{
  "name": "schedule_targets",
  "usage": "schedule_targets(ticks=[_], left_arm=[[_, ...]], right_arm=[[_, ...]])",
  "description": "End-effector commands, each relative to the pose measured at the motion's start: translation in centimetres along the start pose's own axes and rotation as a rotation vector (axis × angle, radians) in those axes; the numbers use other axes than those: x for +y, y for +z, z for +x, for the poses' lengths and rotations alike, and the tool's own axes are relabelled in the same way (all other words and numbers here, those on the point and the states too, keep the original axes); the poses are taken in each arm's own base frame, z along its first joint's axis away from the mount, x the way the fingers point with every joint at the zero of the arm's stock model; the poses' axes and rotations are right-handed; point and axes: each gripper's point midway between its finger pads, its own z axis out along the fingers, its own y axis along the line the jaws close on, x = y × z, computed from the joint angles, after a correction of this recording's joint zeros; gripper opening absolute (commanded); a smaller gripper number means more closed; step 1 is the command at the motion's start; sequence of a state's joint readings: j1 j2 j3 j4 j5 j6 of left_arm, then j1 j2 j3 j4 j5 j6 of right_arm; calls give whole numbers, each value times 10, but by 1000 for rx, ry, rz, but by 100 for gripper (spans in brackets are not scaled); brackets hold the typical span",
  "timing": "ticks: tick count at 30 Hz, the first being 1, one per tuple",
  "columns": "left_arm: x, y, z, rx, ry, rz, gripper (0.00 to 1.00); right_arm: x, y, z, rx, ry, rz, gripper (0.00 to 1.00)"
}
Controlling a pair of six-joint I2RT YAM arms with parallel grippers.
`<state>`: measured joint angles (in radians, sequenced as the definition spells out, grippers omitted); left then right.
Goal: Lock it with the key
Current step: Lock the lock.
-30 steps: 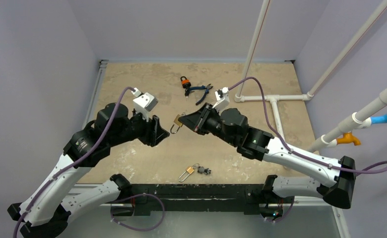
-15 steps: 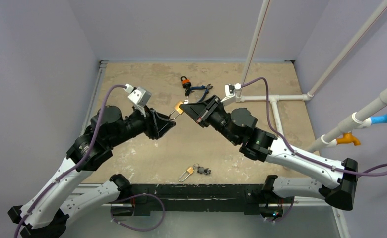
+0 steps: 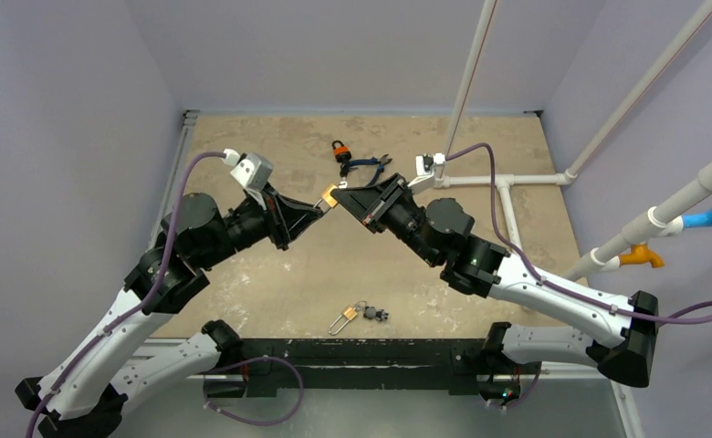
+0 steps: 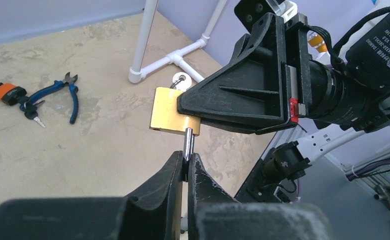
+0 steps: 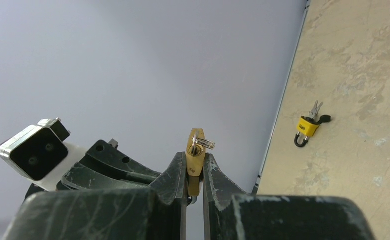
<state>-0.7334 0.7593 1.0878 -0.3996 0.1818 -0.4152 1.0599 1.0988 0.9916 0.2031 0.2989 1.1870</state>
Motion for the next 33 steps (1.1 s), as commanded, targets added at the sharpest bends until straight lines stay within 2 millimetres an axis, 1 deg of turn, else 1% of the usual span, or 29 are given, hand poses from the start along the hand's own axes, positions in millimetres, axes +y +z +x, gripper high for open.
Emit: schedule_targets(ticks=[1, 2, 3, 4, 5, 6, 7, 8, 9, 11, 13, 15, 16, 18, 19, 21, 23, 24, 26, 29, 33], left_arm=[[-8, 5, -13, -40, 0, 39, 0], [-8, 4, -13, -34, 3, 37, 0], [-10, 2, -16, -30, 11, 39, 0], [-11, -1, -17, -14, 18, 34, 0], [-13, -5, -18, 9, 28, 33, 0], [-16, -9, -19, 35, 41, 37, 0], [-17, -13, -18, 69, 59, 37, 0], [-20, -18, -17, 104, 68, 44, 0], [-24, -24, -14, 147, 79, 56, 0], [-31, -36, -10, 208, 93, 86, 0], [-44, -49, -8, 247, 111, 152, 0], [-58, -61, -7, 279, 122, 221, 0], [-64, -67, -8, 292, 125, 251, 0], [-76, -76, -7, 319, 118, 312, 0], [-82, -79, -10, 320, 116, 338, 0], [-93, -85, -15, 308, 106, 391, 0], [-101, -87, -20, 302, 88, 422, 0], [-104, -88, -21, 305, 81, 441, 0], [-109, -89, -23, 307, 66, 464, 0], [-114, -91, -27, 296, 59, 490, 0], [-117, -91, -30, 289, 52, 500, 0]], right_arm=[[25, -3, -14, -50, 27, -79, 0], [25, -2, -13, -42, 9, -77, 4], [24, -2, -12, -36, -15, -72, 19], [24, -2, -10, -23, -81, -75, 38], [24, -4, -9, -11, -137, -80, 56], [25, -6, -7, 1, -198, -95, 77], [26, -9, -8, 6, -267, -110, 89], [26, -13, -10, 7, -342, -121, 95], [28, -18, -11, 10, -406, -138, 98], [34, -30, -12, 20, -550, -208, 99], [40, -44, -10, 35, -667, -284, 99], [48, -61, -8, 45, -748, -368, 99], [55, -71, -4, 65, -784, -428, 99], [70, -87, 6, 121, -837, -537, 99], [76, -92, 14, 170, -855, -583, 99], [85, -101, 32, 280, -899, -681, 99], [90, -106, 45, 365, -906, -738, 99], [94, -114, 53, 419, -898, -796, 99], [98, -119, 59, 460, -890, -841, 97], [99, -118, 61, 472, -893, -843, 93], [98, -119, 67, 506, -892, -865, 81]])
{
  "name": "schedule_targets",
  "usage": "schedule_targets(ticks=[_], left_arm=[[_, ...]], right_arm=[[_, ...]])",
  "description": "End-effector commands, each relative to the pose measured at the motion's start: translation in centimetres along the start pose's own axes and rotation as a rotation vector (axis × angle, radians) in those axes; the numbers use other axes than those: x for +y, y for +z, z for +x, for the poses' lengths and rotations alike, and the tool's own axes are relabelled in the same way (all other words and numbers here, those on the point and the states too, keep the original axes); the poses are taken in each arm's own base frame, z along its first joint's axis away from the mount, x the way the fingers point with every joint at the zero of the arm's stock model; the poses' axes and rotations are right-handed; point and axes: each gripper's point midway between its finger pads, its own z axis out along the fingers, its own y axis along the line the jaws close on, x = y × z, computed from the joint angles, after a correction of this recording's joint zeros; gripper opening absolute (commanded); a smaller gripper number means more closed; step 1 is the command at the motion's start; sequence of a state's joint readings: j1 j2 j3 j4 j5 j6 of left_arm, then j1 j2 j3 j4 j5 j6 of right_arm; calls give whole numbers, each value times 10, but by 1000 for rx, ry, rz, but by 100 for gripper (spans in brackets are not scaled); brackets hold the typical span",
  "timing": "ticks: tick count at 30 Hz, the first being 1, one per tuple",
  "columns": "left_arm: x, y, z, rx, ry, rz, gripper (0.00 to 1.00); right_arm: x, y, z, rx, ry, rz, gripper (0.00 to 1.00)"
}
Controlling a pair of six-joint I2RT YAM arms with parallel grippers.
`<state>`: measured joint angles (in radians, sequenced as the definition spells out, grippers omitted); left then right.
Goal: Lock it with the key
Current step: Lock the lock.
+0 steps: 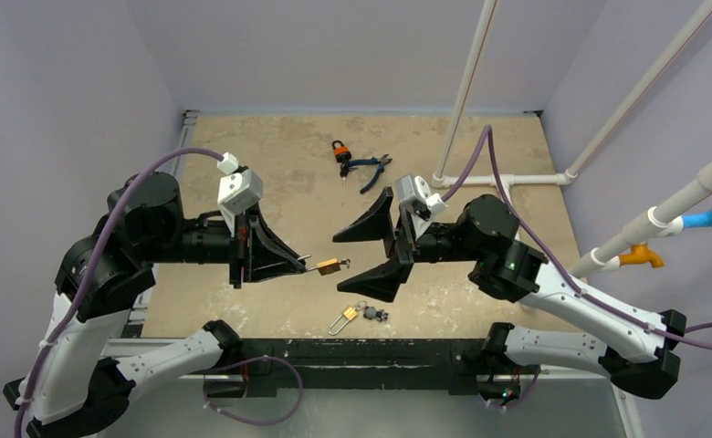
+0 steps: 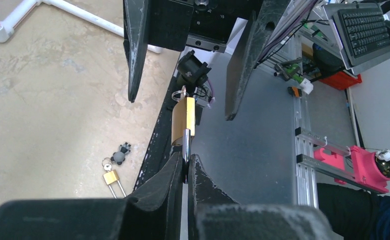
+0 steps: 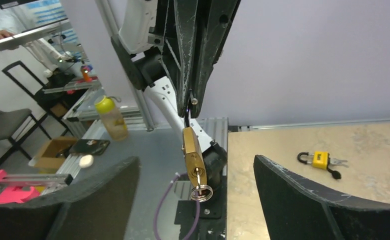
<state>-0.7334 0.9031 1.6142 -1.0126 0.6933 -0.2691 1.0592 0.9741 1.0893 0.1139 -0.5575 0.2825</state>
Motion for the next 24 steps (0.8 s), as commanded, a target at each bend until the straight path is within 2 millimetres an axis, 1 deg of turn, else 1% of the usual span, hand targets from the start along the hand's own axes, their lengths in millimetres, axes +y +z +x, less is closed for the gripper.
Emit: schedule_targets(ticks=[1, 7, 10, 16, 20, 22, 24], left_arm=[[-18, -4, -20, -58, 32, 71, 0], [-13, 1, -20, -50, 23, 60, 0], [-11, 3, -21, -52, 21, 55, 0], [-9, 5, -23, -60, 17, 57, 0], [-7, 7, -22, -58, 11, 54, 0], [-6, 8, -21, -53, 6, 50, 0], [-4, 10, -19, -46, -1, 47, 0]], right_arm=[[20, -1, -15, -2, -54, -106, 78], [21, 0, -14, 4, -54, -115, 61], [21, 1, -11, 12, -46, -121, 55], [20, 4, -4, 32, -26, -133, 47], [19, 4, -3, 33, -23, -120, 41], [18, 4, -6, 26, -25, -112, 36], [16, 4, -7, 18, -25, -99, 29]])
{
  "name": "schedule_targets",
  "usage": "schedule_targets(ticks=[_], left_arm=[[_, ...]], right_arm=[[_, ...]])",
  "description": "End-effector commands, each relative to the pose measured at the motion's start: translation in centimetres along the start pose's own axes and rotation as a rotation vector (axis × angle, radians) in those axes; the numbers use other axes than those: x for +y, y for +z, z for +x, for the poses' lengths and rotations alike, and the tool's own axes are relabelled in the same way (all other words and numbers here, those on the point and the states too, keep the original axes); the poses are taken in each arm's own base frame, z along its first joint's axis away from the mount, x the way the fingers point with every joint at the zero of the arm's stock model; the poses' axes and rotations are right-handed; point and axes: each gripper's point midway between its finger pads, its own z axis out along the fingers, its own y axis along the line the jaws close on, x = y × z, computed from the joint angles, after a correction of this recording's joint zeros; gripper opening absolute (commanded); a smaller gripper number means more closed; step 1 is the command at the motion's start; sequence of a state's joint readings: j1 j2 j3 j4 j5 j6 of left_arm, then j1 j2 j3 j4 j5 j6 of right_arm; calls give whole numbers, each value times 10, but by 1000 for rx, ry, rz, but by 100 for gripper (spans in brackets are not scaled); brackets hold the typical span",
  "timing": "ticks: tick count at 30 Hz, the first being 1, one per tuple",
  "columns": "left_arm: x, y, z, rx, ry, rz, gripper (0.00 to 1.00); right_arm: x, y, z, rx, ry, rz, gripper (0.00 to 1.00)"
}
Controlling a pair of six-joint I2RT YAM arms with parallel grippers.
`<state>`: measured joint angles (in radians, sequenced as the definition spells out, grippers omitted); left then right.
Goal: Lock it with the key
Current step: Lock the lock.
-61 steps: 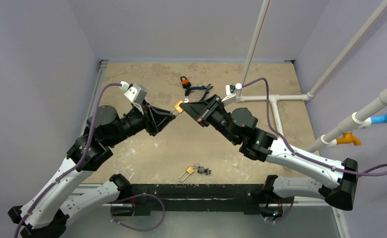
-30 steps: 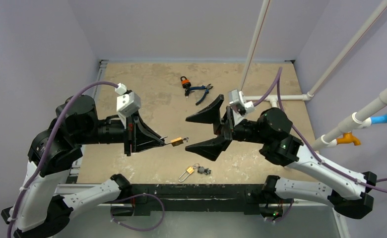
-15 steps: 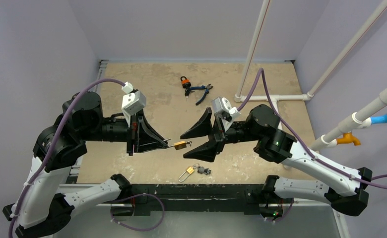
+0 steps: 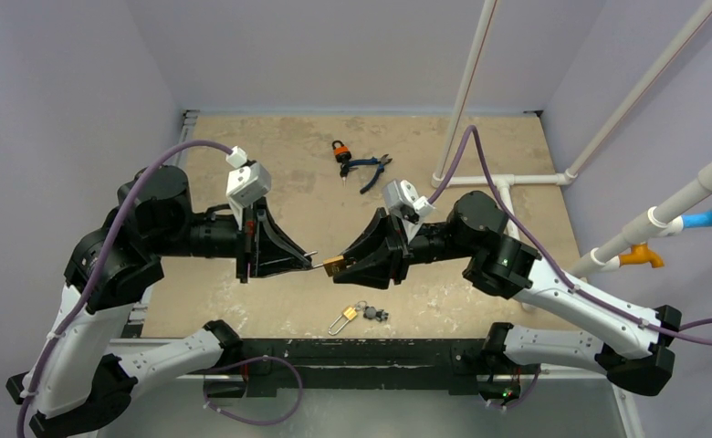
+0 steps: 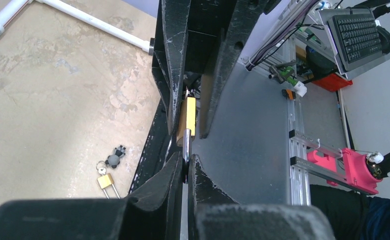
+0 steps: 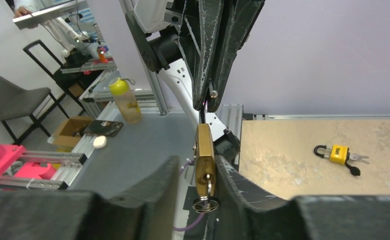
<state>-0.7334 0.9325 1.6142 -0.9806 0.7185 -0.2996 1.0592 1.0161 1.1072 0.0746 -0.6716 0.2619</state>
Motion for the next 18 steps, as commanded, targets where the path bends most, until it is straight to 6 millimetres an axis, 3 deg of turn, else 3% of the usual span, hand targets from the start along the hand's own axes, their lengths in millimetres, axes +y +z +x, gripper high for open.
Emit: schedule_targets(ticks=[1, 10, 14, 15, 16, 18], left_arm=[[-3, 2, -13, -45, 25, 19, 0], [4, 7, -9, -28, 10, 5, 0], [8, 8, -10, -32, 14, -15, 0], [11, 7, -11, -37, 19, -35, 0], [17, 7, -12, -43, 24, -69, 2], [33, 2, -14, -61, 32, -171, 21]], right_arm=[[6, -3, -27, -65, -42, 6, 27], [5, 1, -23, -59, 1, 1, 19], [0, 4, -19, -50, 33, 14, 0], [-1, 5, -17, -47, 44, 23, 0], [-4, 5, -17, -49, 54, 37, 0], [-10, 4, -15, -57, 85, 79, 0]])
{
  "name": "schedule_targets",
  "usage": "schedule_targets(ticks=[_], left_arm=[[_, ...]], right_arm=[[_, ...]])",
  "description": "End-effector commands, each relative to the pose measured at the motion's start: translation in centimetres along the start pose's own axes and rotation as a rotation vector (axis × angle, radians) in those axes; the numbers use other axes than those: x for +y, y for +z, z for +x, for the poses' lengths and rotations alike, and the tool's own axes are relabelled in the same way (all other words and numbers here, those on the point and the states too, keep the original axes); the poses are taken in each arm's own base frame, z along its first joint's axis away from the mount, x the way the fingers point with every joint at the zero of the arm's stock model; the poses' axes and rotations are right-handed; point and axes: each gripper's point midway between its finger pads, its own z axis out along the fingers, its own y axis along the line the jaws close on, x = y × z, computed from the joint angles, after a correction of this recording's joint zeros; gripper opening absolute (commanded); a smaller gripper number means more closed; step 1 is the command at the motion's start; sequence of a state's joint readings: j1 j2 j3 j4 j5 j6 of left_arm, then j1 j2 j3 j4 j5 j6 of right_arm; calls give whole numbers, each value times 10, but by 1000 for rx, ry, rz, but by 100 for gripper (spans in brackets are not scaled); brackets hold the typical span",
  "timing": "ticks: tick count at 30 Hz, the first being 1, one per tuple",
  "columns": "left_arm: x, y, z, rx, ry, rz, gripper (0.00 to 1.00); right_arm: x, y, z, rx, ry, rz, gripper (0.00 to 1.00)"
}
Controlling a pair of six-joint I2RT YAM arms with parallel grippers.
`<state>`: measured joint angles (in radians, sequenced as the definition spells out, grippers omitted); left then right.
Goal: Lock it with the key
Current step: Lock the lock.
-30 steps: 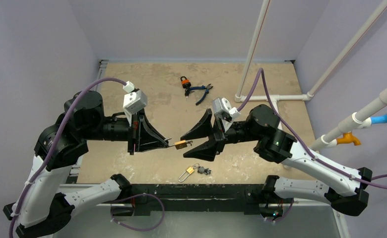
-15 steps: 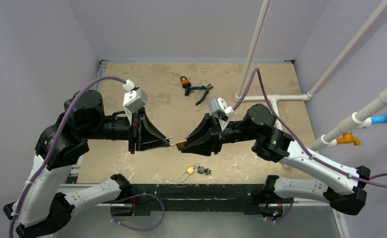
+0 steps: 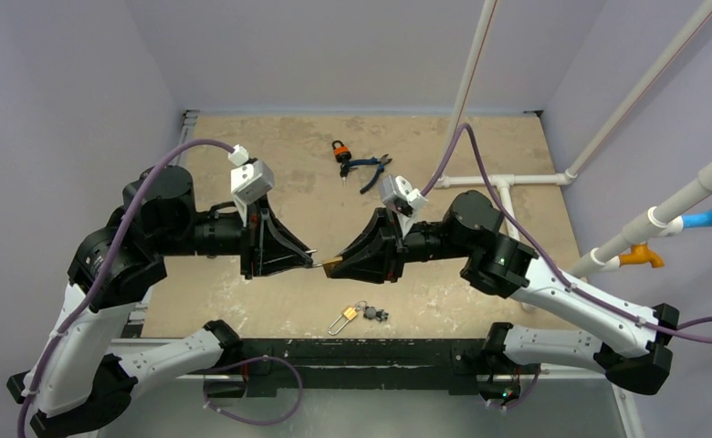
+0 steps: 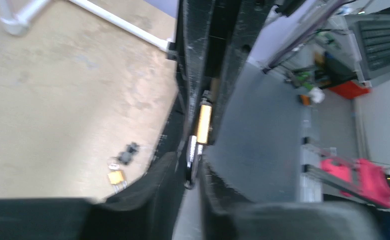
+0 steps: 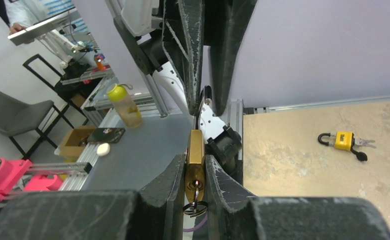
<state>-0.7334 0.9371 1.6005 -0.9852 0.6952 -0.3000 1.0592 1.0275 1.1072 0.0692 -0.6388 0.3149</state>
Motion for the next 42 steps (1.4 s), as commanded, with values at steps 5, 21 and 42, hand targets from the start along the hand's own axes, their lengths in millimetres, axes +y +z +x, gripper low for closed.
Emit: schedule_targets(ticks=[5, 21, 42], left_arm=[[65, -24, -27, -173, 76, -420, 49], [63, 7, 6, -52, 120, -253, 38], [72, -45, -45, -293, 203, -517, 48]], right_arm=[[-3, 3, -9, -89, 127, 36, 0], [-1, 0, -38, -172, 135, 63, 0], [-12, 7, -27, -133, 176, 92, 0]])
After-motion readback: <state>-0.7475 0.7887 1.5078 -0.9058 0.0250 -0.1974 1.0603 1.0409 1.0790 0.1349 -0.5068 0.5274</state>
